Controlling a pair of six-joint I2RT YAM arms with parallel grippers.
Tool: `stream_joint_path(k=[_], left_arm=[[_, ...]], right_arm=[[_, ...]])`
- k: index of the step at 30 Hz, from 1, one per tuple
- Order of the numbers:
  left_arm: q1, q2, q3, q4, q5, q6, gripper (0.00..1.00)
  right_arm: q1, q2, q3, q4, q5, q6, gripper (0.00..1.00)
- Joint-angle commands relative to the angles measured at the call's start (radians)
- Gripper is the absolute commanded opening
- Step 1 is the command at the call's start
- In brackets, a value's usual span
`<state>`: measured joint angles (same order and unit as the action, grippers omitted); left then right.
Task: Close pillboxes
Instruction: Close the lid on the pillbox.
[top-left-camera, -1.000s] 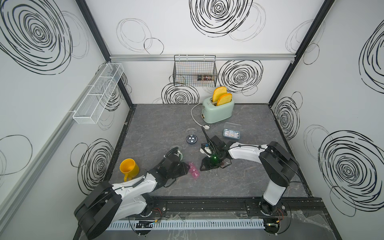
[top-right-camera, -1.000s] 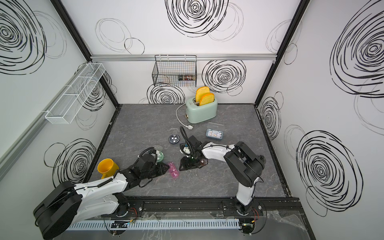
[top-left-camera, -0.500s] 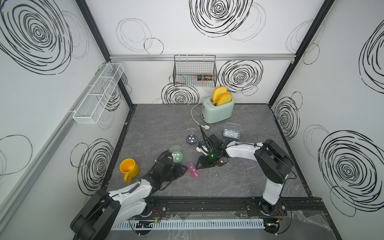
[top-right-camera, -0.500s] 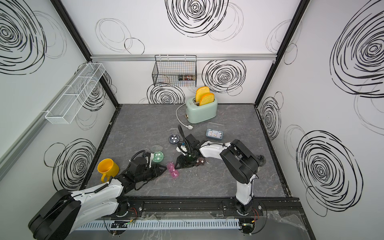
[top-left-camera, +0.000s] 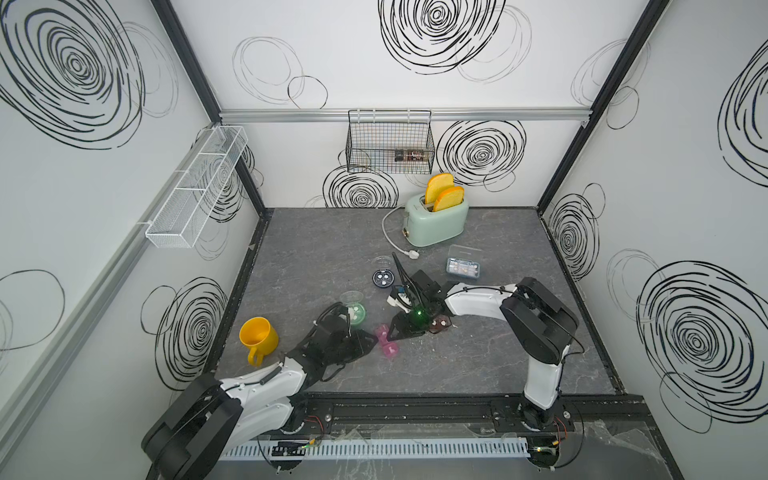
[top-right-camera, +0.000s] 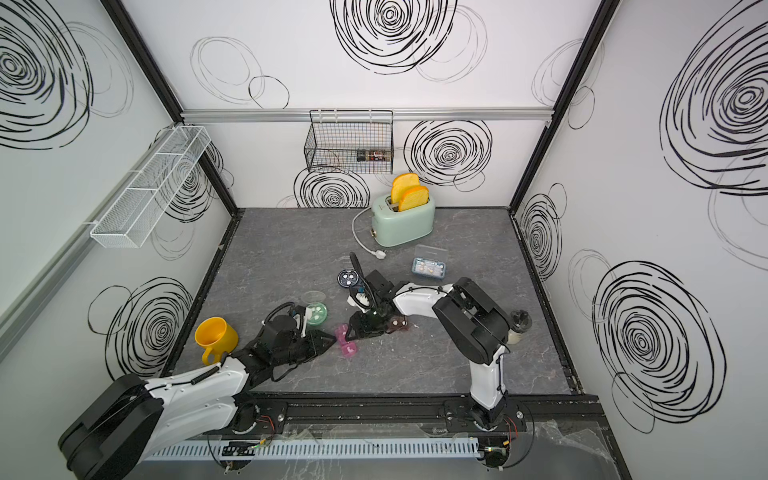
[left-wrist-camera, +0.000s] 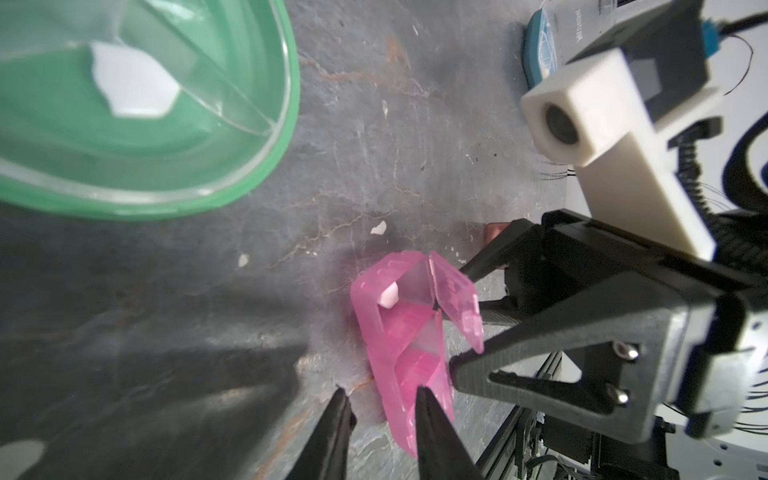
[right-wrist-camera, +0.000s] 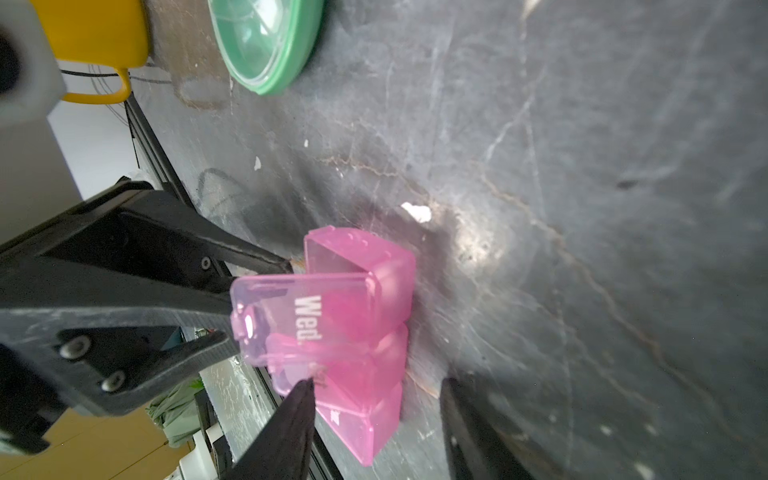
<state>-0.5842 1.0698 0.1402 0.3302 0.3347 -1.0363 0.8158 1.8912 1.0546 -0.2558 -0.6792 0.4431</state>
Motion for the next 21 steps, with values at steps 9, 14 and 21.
stream_joint_path(k=[9, 14, 21], left_arm=[[-0.028, -0.012, -0.024, 0.068, -0.040, -0.048, 0.35], [-0.028, -0.022, -0.027, 0.073, -0.038, -0.054, 0.37], [-0.068, 0.036, -0.013, 0.127, -0.041, -0.074, 0.38]], right_arm=[[0.013, 0.035, 0.030, -0.003, 0.018, 0.004, 0.49], [0.019, 0.049, 0.035, -0.010, 0.036, 0.003, 0.46], [0.023, 0.060, 0.038, -0.012, 0.049, 0.006, 0.43]])
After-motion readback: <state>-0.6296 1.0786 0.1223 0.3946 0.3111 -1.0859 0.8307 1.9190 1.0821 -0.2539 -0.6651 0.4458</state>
